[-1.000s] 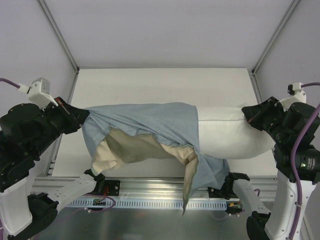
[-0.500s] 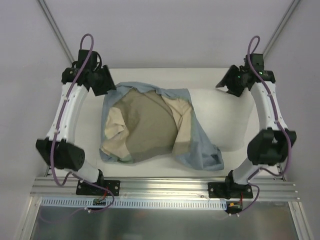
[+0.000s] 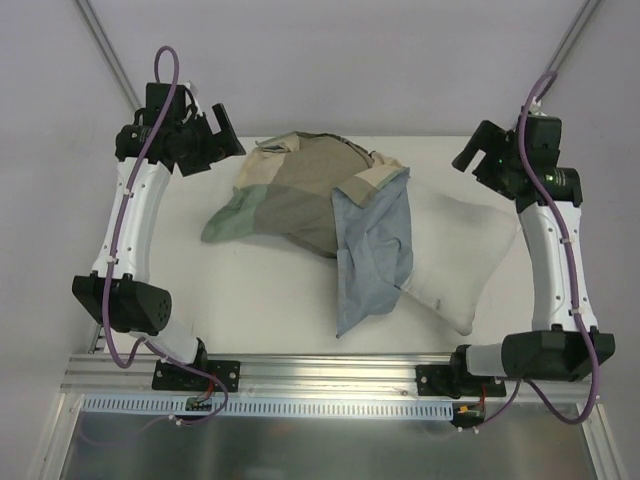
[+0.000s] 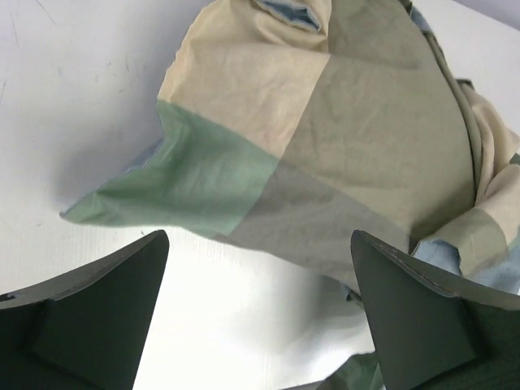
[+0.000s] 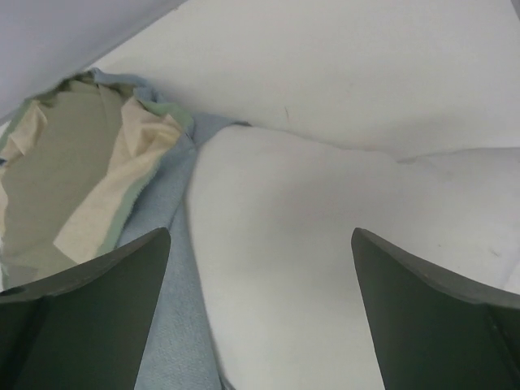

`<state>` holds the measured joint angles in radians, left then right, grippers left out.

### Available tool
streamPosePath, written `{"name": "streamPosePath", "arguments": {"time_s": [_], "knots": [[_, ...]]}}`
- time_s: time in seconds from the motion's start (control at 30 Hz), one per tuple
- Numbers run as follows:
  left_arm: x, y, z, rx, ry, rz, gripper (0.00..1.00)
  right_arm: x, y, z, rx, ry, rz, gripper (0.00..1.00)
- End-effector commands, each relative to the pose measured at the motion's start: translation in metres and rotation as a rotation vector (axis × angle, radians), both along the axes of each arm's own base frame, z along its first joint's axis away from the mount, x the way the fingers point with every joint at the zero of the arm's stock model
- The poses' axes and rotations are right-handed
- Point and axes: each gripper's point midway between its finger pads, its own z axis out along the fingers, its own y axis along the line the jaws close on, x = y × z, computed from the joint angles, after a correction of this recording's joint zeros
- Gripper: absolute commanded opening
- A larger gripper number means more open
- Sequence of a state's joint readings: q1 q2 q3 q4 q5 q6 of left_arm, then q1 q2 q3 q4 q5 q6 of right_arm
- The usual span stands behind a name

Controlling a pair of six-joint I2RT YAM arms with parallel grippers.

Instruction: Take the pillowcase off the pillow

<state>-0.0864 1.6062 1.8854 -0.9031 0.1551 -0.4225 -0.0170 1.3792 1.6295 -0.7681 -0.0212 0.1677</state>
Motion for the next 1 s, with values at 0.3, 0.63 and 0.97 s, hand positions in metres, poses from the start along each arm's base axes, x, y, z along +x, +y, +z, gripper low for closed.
{"name": "streamPosePath", "arguments": {"time_s": [0.3,0.63,0.97], "knots": [[-0.007,-0.081,-0.082,0.053,0.182,-0.236,0.98,-0.070,0.019,-0.124,-0.072,0.280,0.021,0.99],[0.025,-0.111,-0.159,0.074,0.343,-0.227,0.57,-0.066,0.057,-0.181,0.022,0.369,0.066,0.42],[0.010,-0.037,-0.118,0.096,0.264,-0.068,0.00,-0.037,0.038,-0.124,-0.058,0.239,0.029,0.01]]}}
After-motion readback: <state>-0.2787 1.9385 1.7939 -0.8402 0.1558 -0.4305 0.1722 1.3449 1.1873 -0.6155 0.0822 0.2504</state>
